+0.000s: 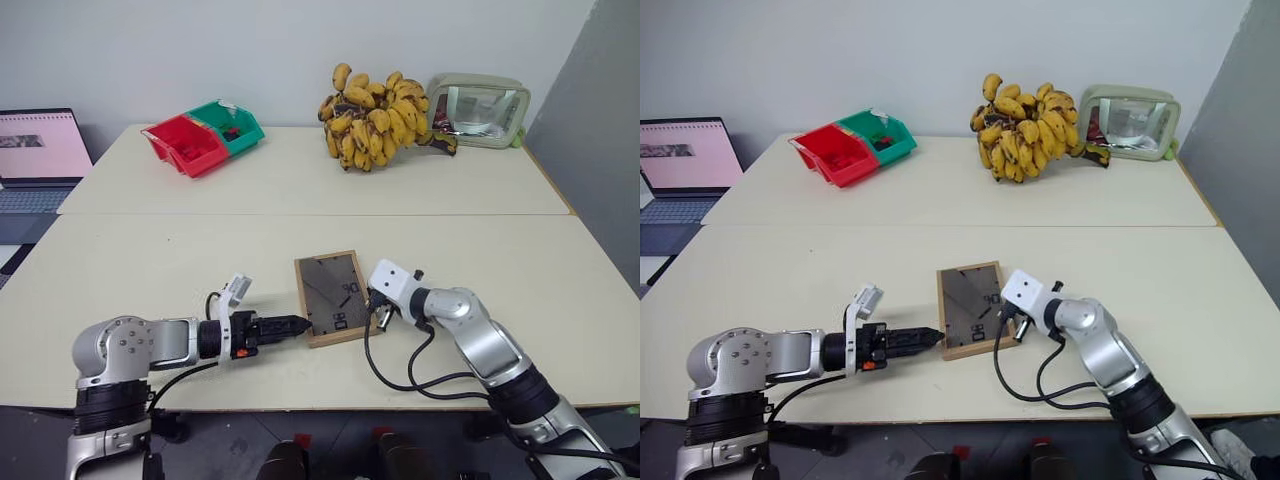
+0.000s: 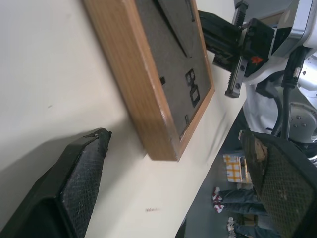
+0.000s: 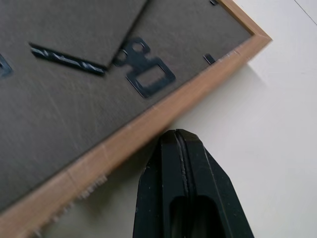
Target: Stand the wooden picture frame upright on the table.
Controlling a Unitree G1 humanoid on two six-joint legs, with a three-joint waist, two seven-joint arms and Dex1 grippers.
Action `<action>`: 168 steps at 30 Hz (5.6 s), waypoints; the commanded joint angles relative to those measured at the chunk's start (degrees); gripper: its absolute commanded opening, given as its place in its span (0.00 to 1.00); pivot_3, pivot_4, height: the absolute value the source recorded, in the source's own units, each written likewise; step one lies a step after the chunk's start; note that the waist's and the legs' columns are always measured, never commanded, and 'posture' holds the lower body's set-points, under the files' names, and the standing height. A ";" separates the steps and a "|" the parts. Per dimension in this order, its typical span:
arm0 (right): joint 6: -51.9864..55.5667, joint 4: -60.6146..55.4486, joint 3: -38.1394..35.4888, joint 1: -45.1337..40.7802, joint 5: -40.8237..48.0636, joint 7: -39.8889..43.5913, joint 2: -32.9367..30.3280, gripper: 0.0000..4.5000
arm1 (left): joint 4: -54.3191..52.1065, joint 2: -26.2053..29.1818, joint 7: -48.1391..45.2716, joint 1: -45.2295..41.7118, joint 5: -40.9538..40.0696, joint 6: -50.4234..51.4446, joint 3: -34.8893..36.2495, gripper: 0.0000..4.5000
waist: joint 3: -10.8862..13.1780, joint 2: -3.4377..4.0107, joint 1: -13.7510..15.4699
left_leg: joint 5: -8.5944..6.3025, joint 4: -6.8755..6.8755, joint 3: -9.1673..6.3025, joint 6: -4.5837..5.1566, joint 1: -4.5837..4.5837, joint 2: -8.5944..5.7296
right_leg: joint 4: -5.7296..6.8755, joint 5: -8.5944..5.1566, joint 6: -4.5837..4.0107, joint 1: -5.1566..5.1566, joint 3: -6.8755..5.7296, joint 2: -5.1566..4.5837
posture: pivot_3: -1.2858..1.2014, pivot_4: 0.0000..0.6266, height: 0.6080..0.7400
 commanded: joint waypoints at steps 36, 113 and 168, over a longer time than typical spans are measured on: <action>9.36 -3.43 -15.06 -3.48 11.94 6.41 -6.62 0.08 | -7.84 -9.72 4.68 -2.31 0.28 -7.89 -1.37 0.28 | 0.03 -0.03 1.42 | 0.00 0.00 -0.04 0.00 -0.23 -0.12 | -0.49 0.14 0.22 0.07 -0.06 -0.17 | 0.52 0.24 1.00; -105.31 40.55 -7.98 -24.10 -34.35 -39.84 -14.38 0.92 | 6.64 2.99 23.55 -16.01 -47.21 -3.97 -4.01 0.28 | 0.19 -0.06 0.22 | 0.14 0.10 0.05 -0.23 -0.71 -0.12 | -0.36 0.19 0.14 -0.51 0.04 -0.24 | 0.52 0.24 1.00; -31.70 70.11 -18.16 -30.78 29.09 23.67 19.09 0.29 | -31.24 16.23 12.17 17.57 6.47 -49.15 -4.78 1.00 | 0.25 -0.05 0.28 | -0.01 0.00 0.21 0.05 -0.31 -0.02 | 0.06 0.20 -0.06 -0.38 0.15 0.06 | 0.52 0.24 1.00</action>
